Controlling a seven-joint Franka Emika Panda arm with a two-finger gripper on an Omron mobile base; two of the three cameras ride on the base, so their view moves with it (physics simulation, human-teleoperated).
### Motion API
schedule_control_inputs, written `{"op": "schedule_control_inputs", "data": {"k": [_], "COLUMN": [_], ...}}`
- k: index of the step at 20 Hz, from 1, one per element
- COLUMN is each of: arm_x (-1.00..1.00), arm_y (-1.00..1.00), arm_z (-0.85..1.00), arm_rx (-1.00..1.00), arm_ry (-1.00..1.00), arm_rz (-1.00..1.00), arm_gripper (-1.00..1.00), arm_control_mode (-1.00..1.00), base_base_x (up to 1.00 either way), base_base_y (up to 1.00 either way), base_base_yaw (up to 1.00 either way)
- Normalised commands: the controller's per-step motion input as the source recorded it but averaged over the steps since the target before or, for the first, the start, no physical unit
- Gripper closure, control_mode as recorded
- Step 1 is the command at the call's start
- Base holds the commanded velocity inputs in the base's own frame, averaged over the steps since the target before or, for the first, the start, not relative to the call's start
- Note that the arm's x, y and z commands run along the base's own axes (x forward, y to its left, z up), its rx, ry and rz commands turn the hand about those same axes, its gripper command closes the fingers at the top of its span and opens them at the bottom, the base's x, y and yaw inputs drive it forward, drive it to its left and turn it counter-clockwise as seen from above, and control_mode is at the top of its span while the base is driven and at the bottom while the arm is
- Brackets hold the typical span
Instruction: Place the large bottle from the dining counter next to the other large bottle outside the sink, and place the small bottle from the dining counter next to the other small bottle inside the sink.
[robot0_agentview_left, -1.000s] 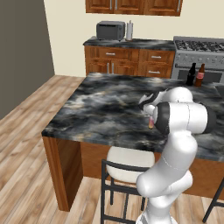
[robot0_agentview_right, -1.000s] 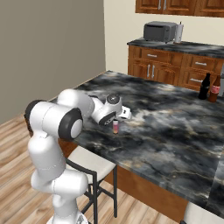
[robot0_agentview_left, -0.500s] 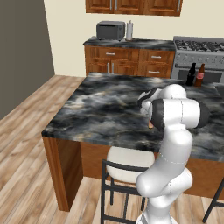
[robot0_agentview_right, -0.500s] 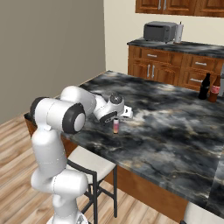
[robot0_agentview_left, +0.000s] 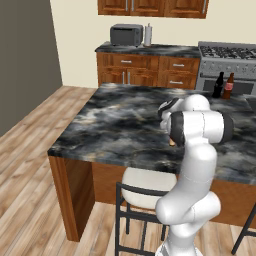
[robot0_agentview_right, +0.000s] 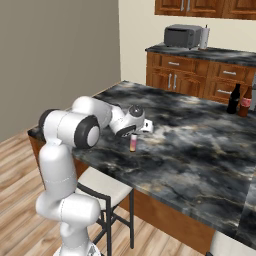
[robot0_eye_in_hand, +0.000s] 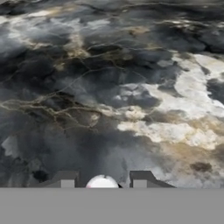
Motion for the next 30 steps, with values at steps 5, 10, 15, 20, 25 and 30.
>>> {"op": "schedule_control_inputs", "data": {"k": [5, 10, 15, 20, 25, 30], "arm_x": [0.03, 0.00, -0.06, -0.13, -0.26, -0.34], "arm_y": [0.00, 0.03, 0.03, 0.01, 0.00, -0.02], "arm_z": [-0.06, 0.24, 0.47, 0.49, 0.29, 0.18], "arm_rx": [0.00, -0.05, -0.08, -0.05, 0.01, 0.01], "arm_ry": [-0.01, -0.03, 0.00, -0.02, -0.08, -0.16], "arm_rz": [0.02, 0.02, 0.00, 0.00, -0.04, -0.05], "arm_gripper": [1.00, 1.00, 1.00, 1.00, 1.00, 1.00], "arm_control_mode": [-1.00, -1.00, -1.00, -1.00, -1.00, -1.00], "base_base_x": [0.00, 0.00, 0.00, 0.00, 0.00, 0.00], "base_base_y": [0.00, 0.00, 0.00, 0.00, 0.00, 0.00], "base_base_yaw": [0.00, 0.00, 0.00, 0.00, 0.00, 0.00]}}
